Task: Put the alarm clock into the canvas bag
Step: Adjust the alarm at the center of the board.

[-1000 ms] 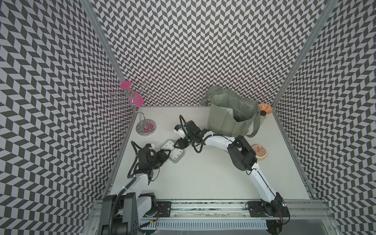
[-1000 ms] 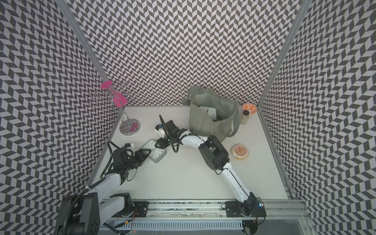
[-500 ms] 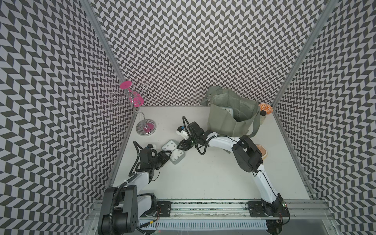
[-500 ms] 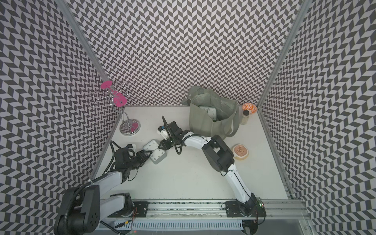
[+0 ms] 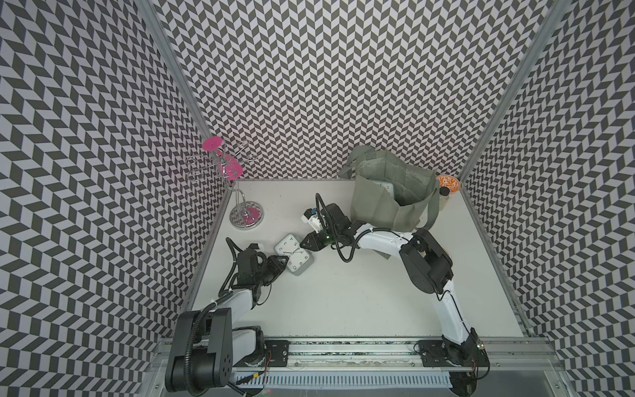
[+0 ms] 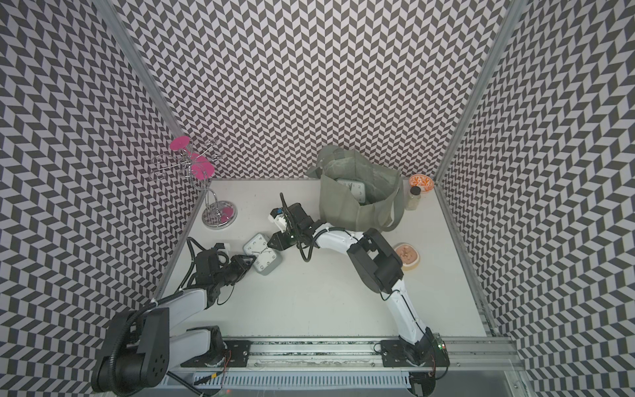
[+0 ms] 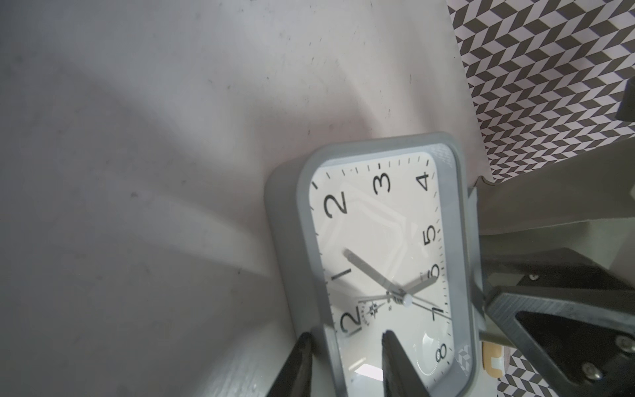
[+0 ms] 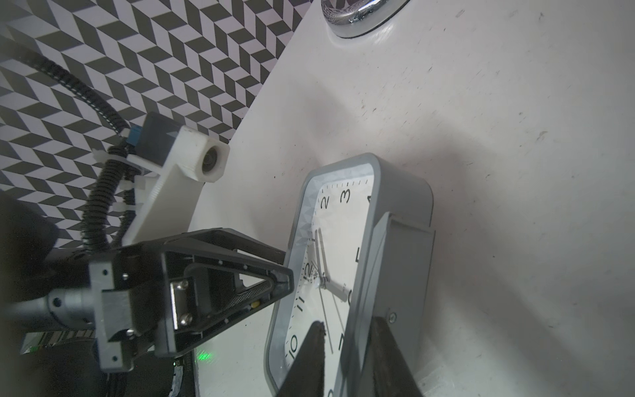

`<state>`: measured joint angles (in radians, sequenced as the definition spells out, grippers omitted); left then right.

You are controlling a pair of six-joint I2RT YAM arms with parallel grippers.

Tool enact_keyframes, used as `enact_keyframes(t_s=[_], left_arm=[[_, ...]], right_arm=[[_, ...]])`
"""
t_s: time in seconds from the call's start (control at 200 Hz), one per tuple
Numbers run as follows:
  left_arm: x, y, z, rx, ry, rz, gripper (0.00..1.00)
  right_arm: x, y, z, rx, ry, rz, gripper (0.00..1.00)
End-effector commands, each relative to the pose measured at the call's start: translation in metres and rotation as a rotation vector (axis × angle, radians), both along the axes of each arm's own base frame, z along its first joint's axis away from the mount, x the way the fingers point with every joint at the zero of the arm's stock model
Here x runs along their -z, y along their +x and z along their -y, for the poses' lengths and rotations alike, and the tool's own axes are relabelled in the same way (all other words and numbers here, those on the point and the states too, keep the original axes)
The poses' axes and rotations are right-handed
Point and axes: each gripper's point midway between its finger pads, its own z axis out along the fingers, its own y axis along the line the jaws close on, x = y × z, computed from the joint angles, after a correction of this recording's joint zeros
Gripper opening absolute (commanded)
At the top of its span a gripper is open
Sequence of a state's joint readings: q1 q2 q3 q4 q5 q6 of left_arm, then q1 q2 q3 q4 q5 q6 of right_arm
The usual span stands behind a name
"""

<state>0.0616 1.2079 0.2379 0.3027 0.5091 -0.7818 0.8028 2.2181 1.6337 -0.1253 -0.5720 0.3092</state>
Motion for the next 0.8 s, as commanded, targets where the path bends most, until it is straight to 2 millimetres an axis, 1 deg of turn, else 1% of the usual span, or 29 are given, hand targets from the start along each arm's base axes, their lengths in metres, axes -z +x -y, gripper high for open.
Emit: enact_keyframes(t_s=[0.0,0.275,0.386,0.711,0.796], left_arm=[[-0.01,0.001,0.014,0.068,-0.026,0.046,0.3],[0.002,-0.014,0.013,0.058,-0.025,0.016,0.26],[0.005,-0.016,0.012,0.054,-0.025,0.008,0.24],[0.007,-0.02,0.012,0.049,-0.027,0.004,0.22],[0.006,-0.021,0.012,0.047,-0.026,0.009,0.22]], right_arm=[[-0.045,-0.055,-0.034,-0.17,0.144,-0.024,0.23],[-0.055,-0.071,-0.038,-0.182,0.149,-0.022,0.23],[-0.054,-0.077,-0.042,-0.192,0.145,-0.023,0.23],[-0.044,-0.081,-0.041,-0.177,0.107,-0.034,0.23],[-0.05,-0.083,-0.04,-0.173,0.103,-0.005,0.23]])
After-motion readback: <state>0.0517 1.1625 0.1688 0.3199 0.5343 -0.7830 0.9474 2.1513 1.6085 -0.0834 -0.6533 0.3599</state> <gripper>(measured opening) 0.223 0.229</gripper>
